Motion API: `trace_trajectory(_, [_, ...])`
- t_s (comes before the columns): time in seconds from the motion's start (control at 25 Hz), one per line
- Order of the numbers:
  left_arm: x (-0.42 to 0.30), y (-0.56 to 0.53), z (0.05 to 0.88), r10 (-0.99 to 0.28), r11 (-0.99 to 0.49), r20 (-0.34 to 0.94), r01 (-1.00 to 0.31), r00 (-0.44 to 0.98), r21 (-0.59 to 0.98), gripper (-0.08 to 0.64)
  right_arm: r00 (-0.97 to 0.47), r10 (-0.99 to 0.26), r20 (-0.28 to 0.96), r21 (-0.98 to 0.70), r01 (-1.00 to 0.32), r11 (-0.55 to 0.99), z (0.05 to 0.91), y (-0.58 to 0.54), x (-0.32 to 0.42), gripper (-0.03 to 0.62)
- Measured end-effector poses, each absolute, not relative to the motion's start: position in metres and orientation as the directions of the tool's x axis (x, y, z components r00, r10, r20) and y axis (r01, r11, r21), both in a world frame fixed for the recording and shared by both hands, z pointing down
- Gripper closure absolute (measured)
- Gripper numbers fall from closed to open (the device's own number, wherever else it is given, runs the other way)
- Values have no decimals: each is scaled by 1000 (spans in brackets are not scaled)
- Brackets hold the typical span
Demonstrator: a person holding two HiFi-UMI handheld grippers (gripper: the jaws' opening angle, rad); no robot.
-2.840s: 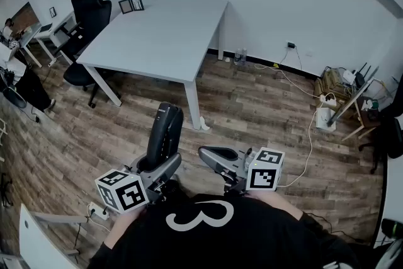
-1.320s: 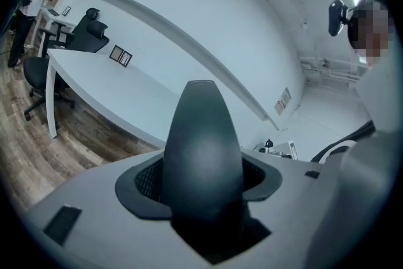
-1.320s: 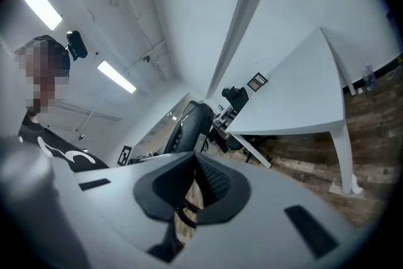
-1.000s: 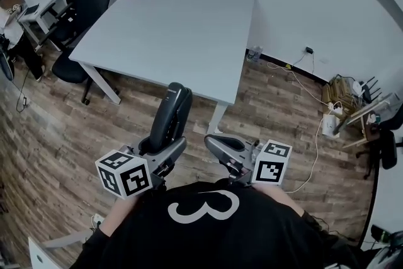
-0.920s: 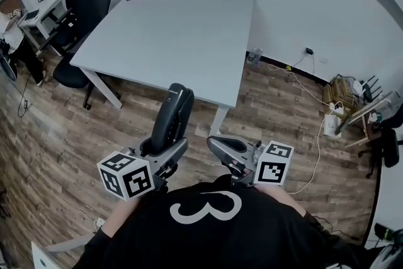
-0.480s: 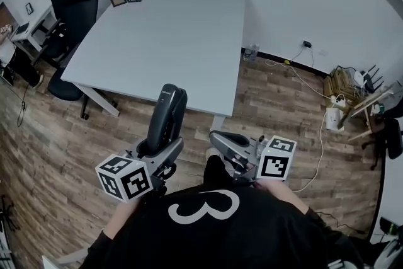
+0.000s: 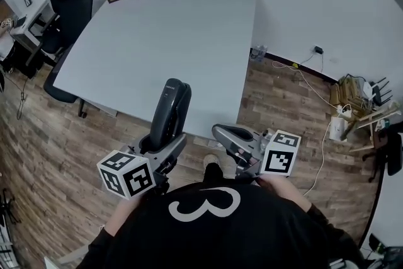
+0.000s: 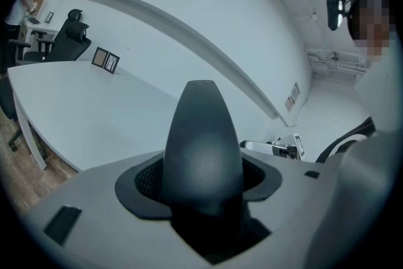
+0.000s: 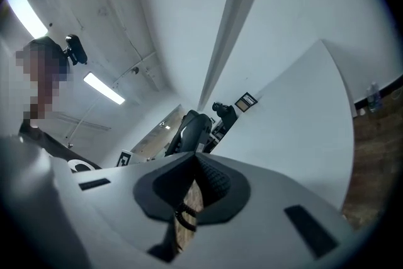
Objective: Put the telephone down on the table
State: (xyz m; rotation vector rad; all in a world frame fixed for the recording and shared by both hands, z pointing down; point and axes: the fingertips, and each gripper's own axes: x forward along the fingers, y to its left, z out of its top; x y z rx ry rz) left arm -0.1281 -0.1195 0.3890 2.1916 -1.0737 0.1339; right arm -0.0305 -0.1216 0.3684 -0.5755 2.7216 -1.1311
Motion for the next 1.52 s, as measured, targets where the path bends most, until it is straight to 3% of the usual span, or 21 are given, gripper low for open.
trace_trajectory(0.72, [-103,-238,404,-687,-357,406,-766,603,534,270,-937,-347,33,-726,-262,636,375,-249,-3,583])
trace_trajectory(1.52, [-110,-290,454,-660,-309,531,-836,532,454,270,-934,-354,45,-753,-264,602,399,-296,5,583])
